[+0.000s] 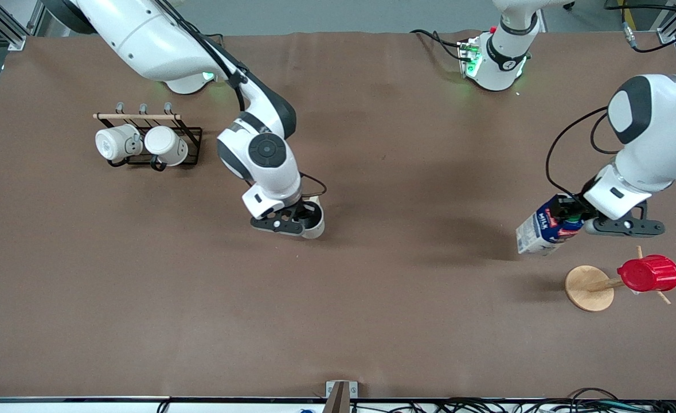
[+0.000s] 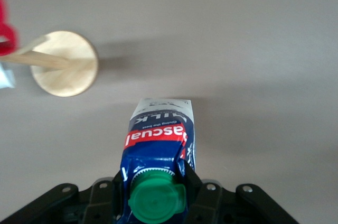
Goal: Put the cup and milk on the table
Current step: 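Carry the carton and the white mug toward the table middle with both grippers, then release the mug with the right gripper and withdraw it to rest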
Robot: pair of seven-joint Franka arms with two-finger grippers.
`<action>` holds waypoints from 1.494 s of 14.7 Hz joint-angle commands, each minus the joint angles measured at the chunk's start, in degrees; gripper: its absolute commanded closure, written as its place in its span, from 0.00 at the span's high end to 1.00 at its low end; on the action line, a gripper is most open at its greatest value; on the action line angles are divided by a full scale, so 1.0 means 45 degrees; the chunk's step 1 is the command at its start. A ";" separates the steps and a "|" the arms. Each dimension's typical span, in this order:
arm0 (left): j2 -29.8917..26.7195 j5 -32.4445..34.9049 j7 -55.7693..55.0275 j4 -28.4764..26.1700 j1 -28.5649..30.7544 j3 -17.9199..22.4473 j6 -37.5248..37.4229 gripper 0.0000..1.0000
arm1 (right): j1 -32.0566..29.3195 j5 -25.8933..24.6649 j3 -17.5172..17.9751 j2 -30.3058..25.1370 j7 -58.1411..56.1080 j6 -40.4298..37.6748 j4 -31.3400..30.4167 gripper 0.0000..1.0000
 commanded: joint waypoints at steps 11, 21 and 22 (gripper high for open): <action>0.2914 0.1863 -0.5587 0.3332 -0.4287 -0.1870 -0.1224 0.00 | 0.0432 -0.0657 0.0304 0.0539 0.0470 0.0367 0.0137 0.97; 0.5084 0.2434 -0.8426 0.5072 -0.6948 -0.1812 -0.1576 0.01 | -0.1561 0.0741 -0.1193 -0.4729 -0.3720 -0.3245 0.0391 1.00; 0.5201 0.2434 -0.8621 0.5247 -0.7027 -0.1812 -0.1614 0.01 | -0.1522 0.1503 -0.1935 -0.5335 -0.4792 -0.3421 0.0391 1.00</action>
